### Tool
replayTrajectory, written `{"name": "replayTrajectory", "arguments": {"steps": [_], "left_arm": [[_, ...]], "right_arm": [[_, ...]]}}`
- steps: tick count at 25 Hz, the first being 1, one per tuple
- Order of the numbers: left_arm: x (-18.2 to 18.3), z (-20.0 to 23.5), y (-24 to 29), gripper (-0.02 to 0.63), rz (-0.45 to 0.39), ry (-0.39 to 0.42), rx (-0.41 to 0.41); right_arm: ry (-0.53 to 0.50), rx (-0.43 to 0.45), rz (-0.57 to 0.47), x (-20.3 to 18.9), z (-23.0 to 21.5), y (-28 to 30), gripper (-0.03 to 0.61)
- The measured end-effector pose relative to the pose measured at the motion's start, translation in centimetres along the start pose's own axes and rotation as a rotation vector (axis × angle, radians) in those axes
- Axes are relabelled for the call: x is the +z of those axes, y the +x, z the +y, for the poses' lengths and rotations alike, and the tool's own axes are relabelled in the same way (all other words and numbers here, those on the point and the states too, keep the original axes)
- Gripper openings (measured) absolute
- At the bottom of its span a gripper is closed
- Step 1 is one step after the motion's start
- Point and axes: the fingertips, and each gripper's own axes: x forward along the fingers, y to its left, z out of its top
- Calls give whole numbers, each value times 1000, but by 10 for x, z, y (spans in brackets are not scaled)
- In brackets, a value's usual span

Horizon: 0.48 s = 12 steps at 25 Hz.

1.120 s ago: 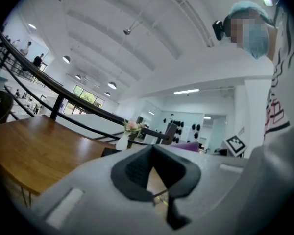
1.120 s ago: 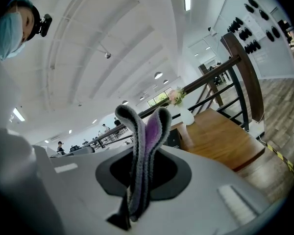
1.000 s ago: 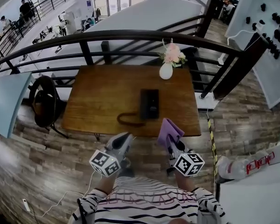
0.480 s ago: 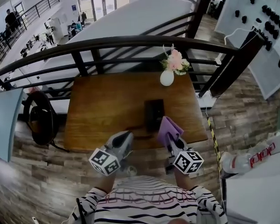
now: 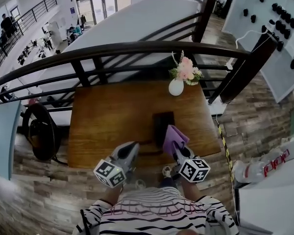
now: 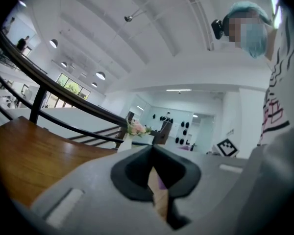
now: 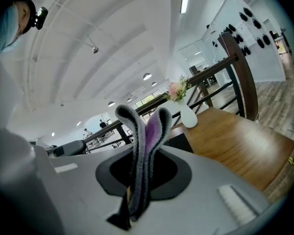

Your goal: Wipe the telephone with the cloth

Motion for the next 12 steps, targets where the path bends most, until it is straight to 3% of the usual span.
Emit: {"name": "replayTrajectory", "arguments": {"steps": [12], "left_arm": [[30,24,50,2,-89,32,116]], "right_arm": [[-60,76,96,28,-48,79,37]]}}
